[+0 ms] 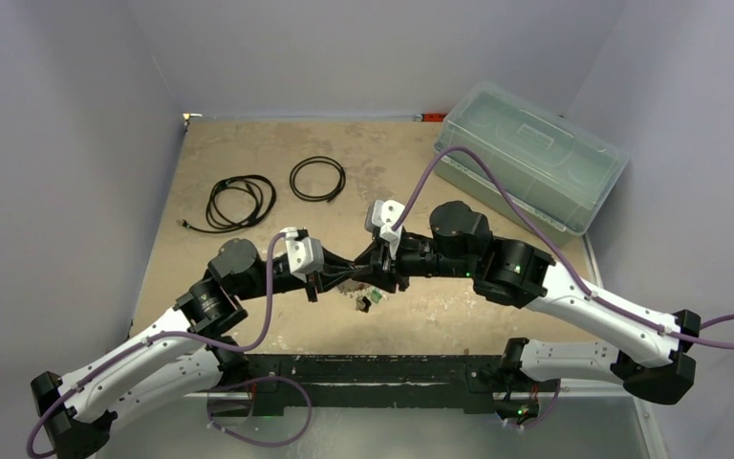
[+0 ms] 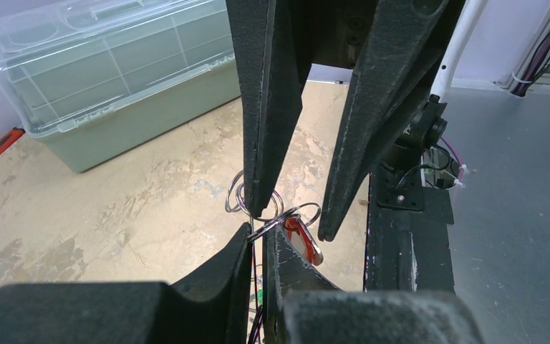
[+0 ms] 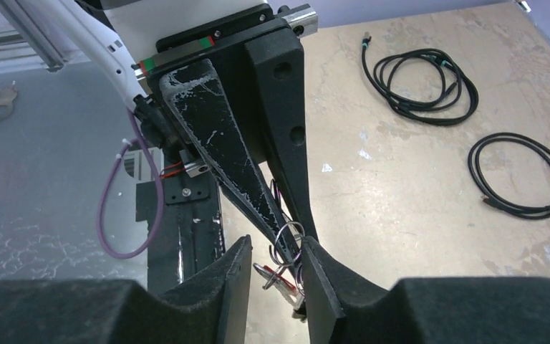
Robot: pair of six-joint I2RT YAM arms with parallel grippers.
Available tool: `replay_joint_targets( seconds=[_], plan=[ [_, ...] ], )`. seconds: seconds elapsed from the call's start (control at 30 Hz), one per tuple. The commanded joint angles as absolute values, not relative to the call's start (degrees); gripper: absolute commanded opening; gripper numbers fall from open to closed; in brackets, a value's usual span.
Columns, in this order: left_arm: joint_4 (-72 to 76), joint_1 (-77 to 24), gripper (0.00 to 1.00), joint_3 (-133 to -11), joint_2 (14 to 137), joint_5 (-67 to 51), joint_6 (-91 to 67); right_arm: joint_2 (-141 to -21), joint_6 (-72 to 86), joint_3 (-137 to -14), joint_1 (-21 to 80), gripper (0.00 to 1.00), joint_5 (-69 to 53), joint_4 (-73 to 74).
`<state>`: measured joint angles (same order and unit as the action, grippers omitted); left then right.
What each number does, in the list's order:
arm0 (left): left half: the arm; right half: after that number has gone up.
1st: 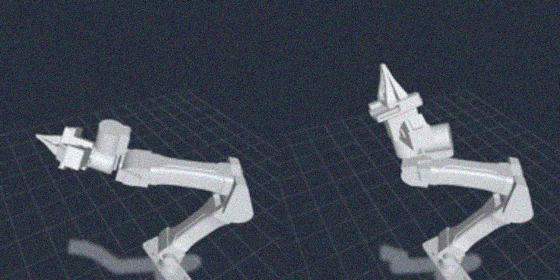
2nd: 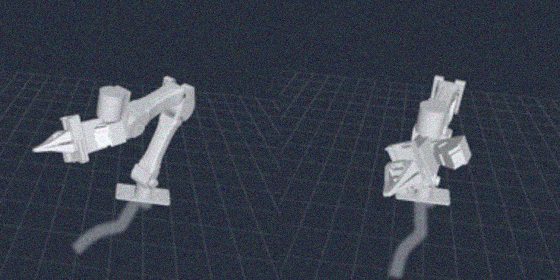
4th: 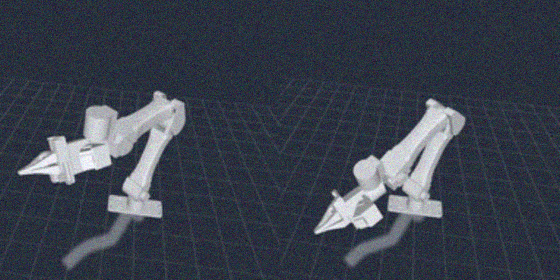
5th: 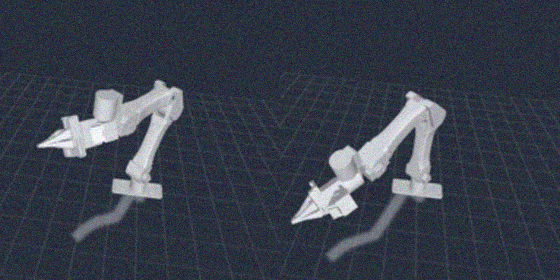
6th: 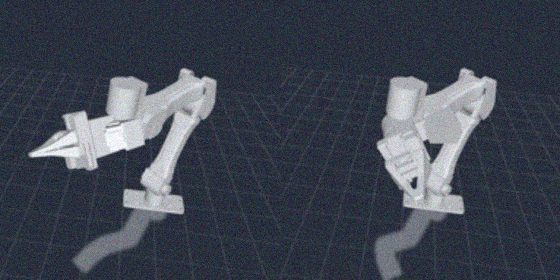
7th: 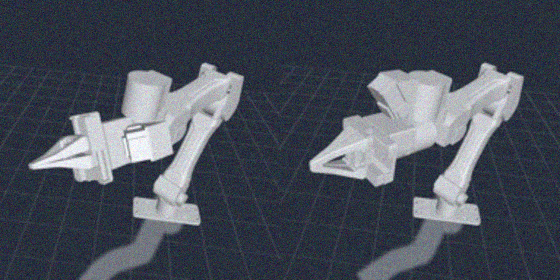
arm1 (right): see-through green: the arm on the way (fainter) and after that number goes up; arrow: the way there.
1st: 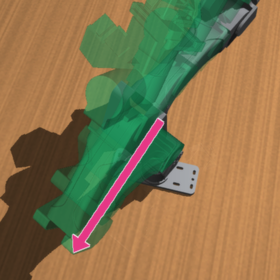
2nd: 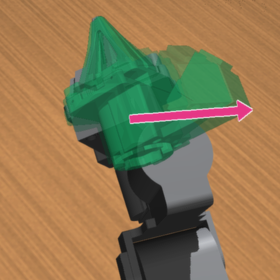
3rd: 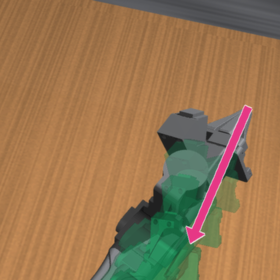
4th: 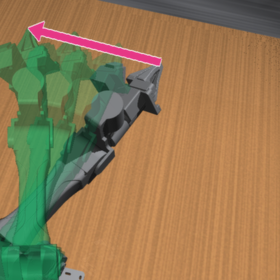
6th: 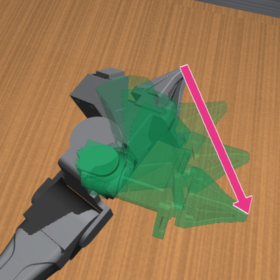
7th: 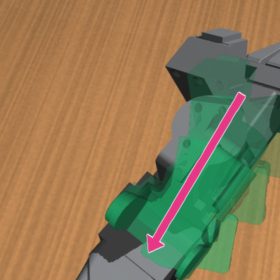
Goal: Put the keys on the keyring
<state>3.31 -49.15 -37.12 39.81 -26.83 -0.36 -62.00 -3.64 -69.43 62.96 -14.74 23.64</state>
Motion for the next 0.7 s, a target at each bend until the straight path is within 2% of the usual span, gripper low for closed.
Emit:
replay_joint_targets(
  seconds=[0.0, 0.27, 0.33, 0.47, 0.57, 0.67],
  plan=[
    [7.03, -48.94, 0.0, -38.93, 38.85, -27.06, -0.26, -61.25, -2.91, -70.74, 63.02, 0.31, -12.62, 24.23],
    [6.77, -48.9, 0.0, -38.98, 39.11, -27.22, -0.26, -62.63, -2.65, -71.1, 63.02, 0.18, -12.63, 23.3],
    [6.42, -48.87, 0.0, -39.01, 39.18, -27.16, -0.26, -62.75, -2.72, -71.1, 63.02, 0.11, -12.7, 22.93],
    [5.27, -48.92, 0.0, -39.32, 39.59, -27.2, 1.44, -63.07, -2.64, -71.33, 63.02, 0.08, -13.07, 22.48],
    [4.22, -48.87, 0.0, -39.71, 39.89, -27.09, 2.19, -63.81, -2.43, -71.67, 63.02, 0.0, -13.63, 22.58],
    [2.94, -48.89, 0.0, -39.94, 40.28, -26.81, 2.99, -63.95, -1.75, -71.43, 63.02, 0.0, -13.41, 21.6]
  ],
)
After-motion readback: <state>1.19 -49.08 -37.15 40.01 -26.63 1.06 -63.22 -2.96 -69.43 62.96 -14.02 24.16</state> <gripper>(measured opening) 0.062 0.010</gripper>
